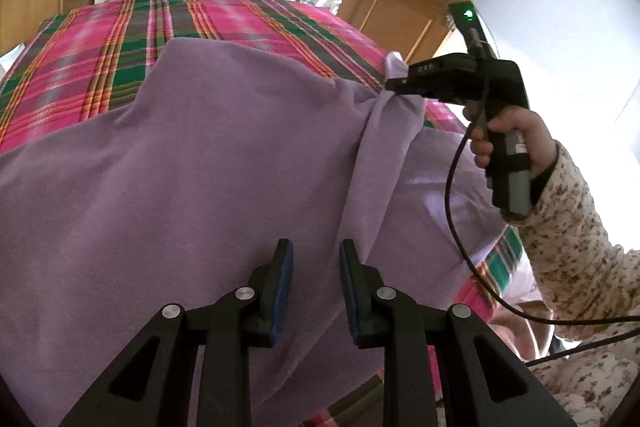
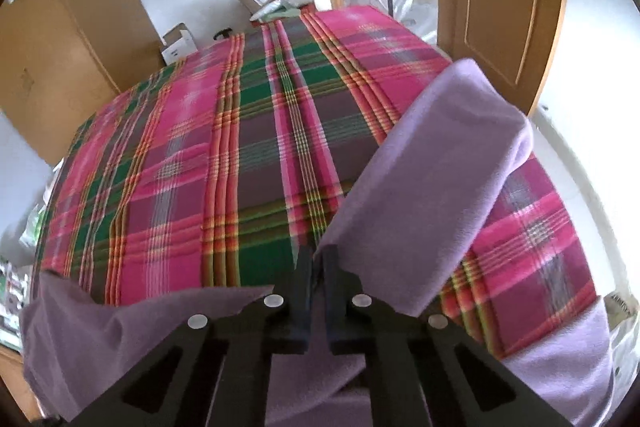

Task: Fold clothes

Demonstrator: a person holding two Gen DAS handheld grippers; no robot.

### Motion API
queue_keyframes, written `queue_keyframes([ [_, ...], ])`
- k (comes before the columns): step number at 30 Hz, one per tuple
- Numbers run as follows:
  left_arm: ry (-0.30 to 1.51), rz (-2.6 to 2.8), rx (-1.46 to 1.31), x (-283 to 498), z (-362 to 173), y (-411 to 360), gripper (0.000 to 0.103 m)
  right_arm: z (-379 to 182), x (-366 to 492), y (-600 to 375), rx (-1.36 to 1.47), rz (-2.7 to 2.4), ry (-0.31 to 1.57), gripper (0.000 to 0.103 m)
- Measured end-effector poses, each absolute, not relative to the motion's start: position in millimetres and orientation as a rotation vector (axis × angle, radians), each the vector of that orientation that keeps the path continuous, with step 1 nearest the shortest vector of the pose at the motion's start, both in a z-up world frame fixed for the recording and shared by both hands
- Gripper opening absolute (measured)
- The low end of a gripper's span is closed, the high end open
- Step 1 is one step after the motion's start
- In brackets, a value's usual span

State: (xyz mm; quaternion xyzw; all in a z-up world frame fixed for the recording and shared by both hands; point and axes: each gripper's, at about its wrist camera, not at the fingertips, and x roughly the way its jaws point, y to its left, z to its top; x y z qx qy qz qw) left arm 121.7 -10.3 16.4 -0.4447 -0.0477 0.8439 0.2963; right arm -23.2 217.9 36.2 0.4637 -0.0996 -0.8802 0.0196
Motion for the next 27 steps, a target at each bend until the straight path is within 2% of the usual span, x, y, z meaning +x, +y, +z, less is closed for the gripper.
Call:
queue_keyframes([
  [5,-0.069,2.268,-1.141,124,21,-2,0.025,40,0,238,1.399,-2.748,-0.39,0.001],
  [7,-0.044,2.267,-1.129,125,21,2,0.028,41,6,248,1.377,-2.748,-0.435,0.001],
  [8,-0.031,2.266,-1.124,126,22,4,0.032,41,9,252,1.362,-2.748,-0.455,0.001],
  [12,-0.059,2.253,-1.166,121,15,4,0.033,45,6,252,1.342,-2.692,-0.472,0.003],
  [14,-0.075,2.246,-1.189,118,12,4,0.033,44,-2,246,1.379,-2.681,-0.441,0.012],
  [16,-0.083,2.247,-1.201,120,10,3,0.033,41,-13,239,1.412,-2.674,-0.409,0.027],
  [18,-0.078,2.249,-1.199,121,10,3,0.033,39,-26,233,1.443,-2.683,-0.41,0.031],
  [27,-0.088,2.238,-1.205,114,9,8,0.033,28,-65,224,1.569,-2.698,-0.448,0.03],
])
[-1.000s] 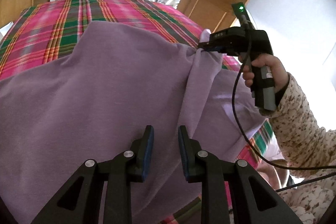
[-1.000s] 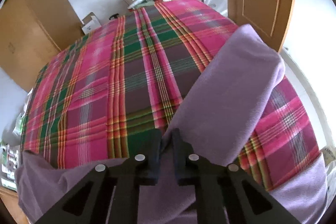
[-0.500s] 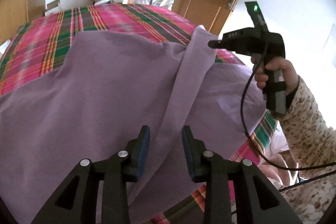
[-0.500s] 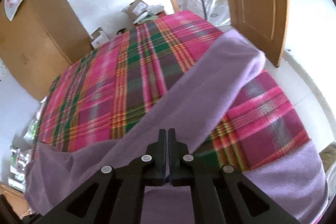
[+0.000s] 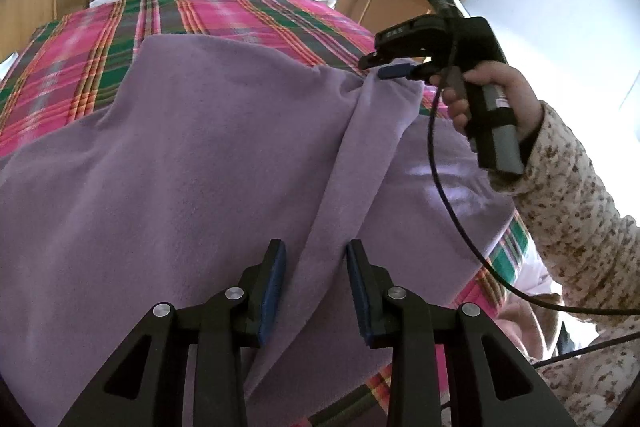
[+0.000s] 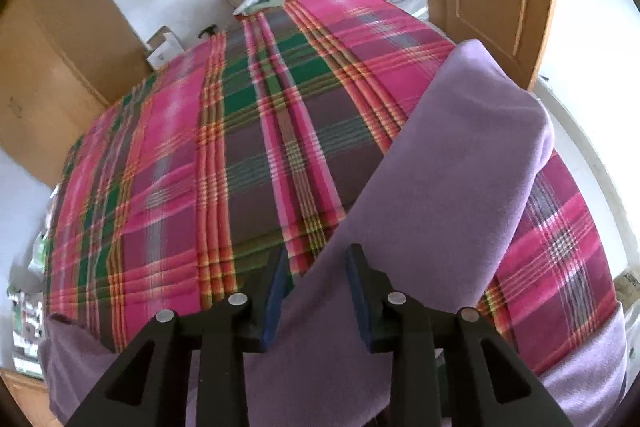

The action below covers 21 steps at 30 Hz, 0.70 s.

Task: Fold clothes

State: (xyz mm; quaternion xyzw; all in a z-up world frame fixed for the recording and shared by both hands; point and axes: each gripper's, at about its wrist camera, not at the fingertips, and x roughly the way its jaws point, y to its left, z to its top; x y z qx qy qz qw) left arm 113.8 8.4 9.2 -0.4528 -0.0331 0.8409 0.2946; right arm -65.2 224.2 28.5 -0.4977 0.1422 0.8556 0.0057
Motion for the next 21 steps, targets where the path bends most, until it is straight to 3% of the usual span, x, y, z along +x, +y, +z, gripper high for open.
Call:
queue_keyframes([
  [2,-0.092,2.237,-1.206,113,9,9,0.033,28,-68,222,-1.561,2.658,0.41,0.029],
  [4,-0.088,2.238,-1.204,115,9,10,0.033,28,-65,220,-1.552,2.649,0.353,0.016],
  [8,-0.093,2.235,-1.206,116,9,8,0.033,26,-55,228,-1.524,2.671,0.318,0.004],
  [21,-0.092,2.27,-1.202,116,9,11,0.033,48,3,275,-1.312,2.781,0.594,0.002],
])
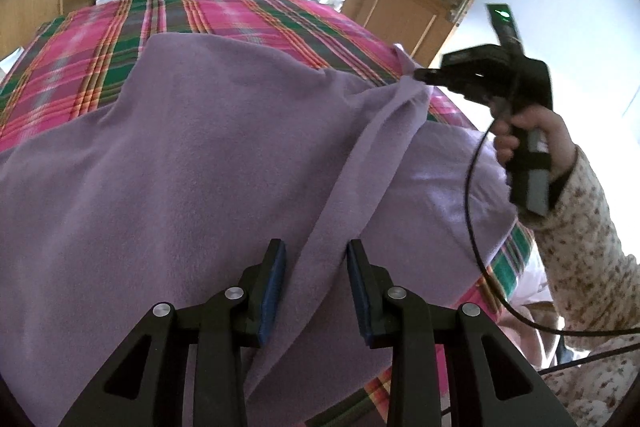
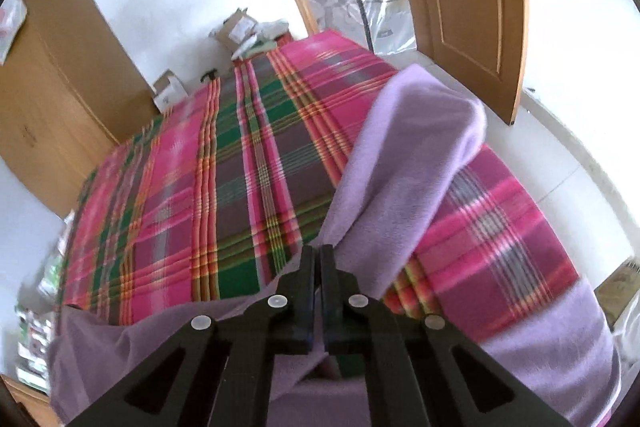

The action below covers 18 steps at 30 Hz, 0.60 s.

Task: Fold clothes

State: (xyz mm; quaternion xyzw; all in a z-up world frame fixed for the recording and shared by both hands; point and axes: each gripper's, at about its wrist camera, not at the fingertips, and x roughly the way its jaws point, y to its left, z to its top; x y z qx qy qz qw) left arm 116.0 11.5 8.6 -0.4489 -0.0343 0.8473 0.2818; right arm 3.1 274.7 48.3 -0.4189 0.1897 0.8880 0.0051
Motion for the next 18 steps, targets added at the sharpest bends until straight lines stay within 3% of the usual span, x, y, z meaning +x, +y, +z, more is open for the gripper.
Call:
queue_keyframes([
  [6,0.01,2.301,-1.185,122,9,22,0.033,45,33,300,-1.244,2.757,0.739,0.002],
  [13,0.026,2.281,-1.162,121,8,28,0.033,35,47,311,-1.232,2.739,0.761,0.003],
  [18,0.017,2.275,-1.151,121,8,26,0.033,31,47,311,-1.225,2.774,0.778,0.013],
])
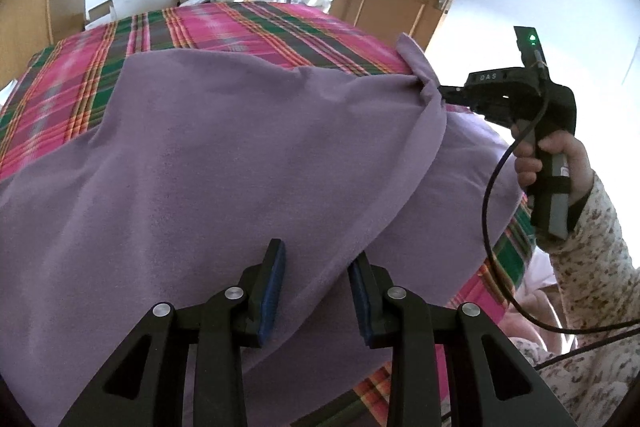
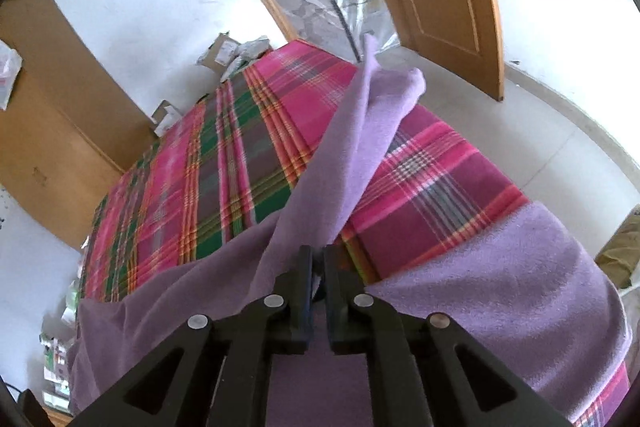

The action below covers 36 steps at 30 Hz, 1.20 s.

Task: Fold clothes

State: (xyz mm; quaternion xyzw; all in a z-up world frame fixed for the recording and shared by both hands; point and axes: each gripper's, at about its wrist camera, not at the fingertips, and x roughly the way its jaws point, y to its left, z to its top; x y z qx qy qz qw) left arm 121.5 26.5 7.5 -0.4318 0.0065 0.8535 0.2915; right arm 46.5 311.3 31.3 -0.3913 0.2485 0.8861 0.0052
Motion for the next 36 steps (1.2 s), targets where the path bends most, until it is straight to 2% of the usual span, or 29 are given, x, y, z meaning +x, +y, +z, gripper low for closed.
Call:
queue_keyframes([
  [3,0.005,2.276,-1.15,123,8,26,0.033,35,43,310,-1.201,2.824,0.77,0.031],
  [10,-0.006,2.271,-1.151,122,7,27,0.033,26,16,325,-1.249,2.748,0.872,0.033],
  [12,-0.011,2.27,-1.151,121,7,26,0.033,26,9,327,-1.247,2.738,0.853,0.032],
  [14,-0.015,2.27,-1.149,120,7,26,0.033,27,4,325,-1.255,2.737,0.834,0.021],
  [15,-0.017,2.27,-1.148,120,7,26,0.033,27,2,324,-1.263,2.733,0.822,0.012],
  [19,-0.024,2.273,-1.154,120,7,27,0.033,26,0,320,-1.278,2.74,0.81,0.005],
  [22,-0.026,2.28,-1.156,120,8,28,0.033,31,7,323,-1.231,2.756,0.821,0.005],
  [23,-0.027,2.282,-1.154,120,8,28,0.03,34,12,324,-1.204,2.766,0.813,0.004],
  [24,-0.029,2.283,-1.151,120,8,28,0.019,38,16,325,-1.179,2.776,0.807,0.004],
  [25,-0.032,2.285,-1.144,121,9,27,0.015,42,20,326,-1.154,2.786,0.801,0.004],
  [29,-0.052,2.297,-1.094,125,16,25,0.009,59,37,333,-1.066,2.822,0.816,0.004],
  [36,-0.091,2.315,-0.988,135,34,18,0.009,90,69,330,-0.901,2.878,0.745,0.004],
])
